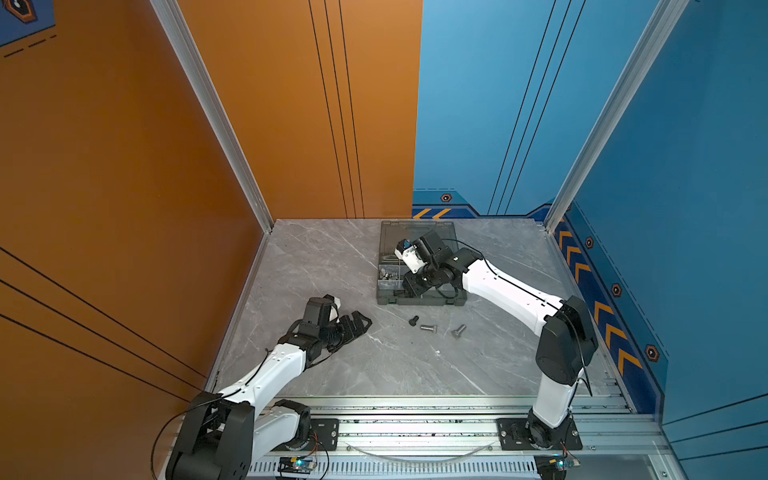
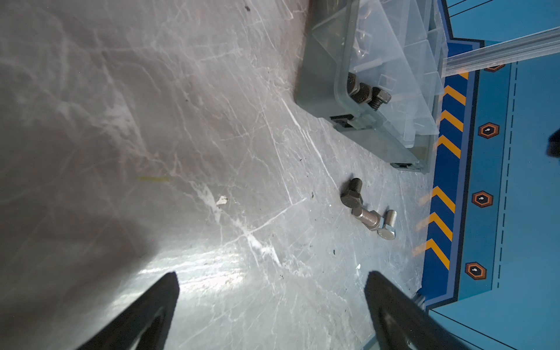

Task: Sort the screws and nuts into containers
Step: 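Lift the black hex bolt with the right gripper over the organizer, then lower the bolt into the black-bolt compartment and open the right gripper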

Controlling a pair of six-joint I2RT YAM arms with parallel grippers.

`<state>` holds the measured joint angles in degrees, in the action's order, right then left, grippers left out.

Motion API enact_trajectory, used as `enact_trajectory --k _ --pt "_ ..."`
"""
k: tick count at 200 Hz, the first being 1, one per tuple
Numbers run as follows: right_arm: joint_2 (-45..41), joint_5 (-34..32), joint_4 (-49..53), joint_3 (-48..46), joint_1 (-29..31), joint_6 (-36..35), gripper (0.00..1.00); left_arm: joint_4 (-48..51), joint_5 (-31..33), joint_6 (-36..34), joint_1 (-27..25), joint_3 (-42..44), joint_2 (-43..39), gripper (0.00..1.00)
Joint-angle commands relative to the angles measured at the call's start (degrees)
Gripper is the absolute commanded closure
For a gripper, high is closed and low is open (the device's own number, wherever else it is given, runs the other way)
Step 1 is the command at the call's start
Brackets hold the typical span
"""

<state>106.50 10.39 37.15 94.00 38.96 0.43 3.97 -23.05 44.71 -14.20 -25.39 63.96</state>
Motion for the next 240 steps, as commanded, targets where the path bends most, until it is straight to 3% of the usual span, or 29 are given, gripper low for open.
enact_trajectory --k 1,182,206,225,240 --pt "3.8 2.4 2.9 3.2 -1.5 -6.2 1.0 -0.2 -1.4 0.5 0.2 0.0 -1.7 0.02" --pt "15.4 -2.7 1.5 7.0 -2.2 -3.4 0.98 0.9 -0.9 0.2 -0.1 -0.5 -2.0 0.02" --pt "15.8 -3.0 1.5 7.1 -2.2 -3.1 0.92 1.0 -0.9 0.1 -0.1 -0.5 -2.0 0.02" --pt "16.0 -3.9 1.5 7.2 -2.2 -2.7 0.73 0.9 -0.9 0.1 -0.1 -0.4 -1.9 0.02" --pt "15.9 -4.3 1.6 7.2 -2.1 -2.5 0.64 0.8 -0.9 0.2 -0.1 -0.5 -1.8 0.02"
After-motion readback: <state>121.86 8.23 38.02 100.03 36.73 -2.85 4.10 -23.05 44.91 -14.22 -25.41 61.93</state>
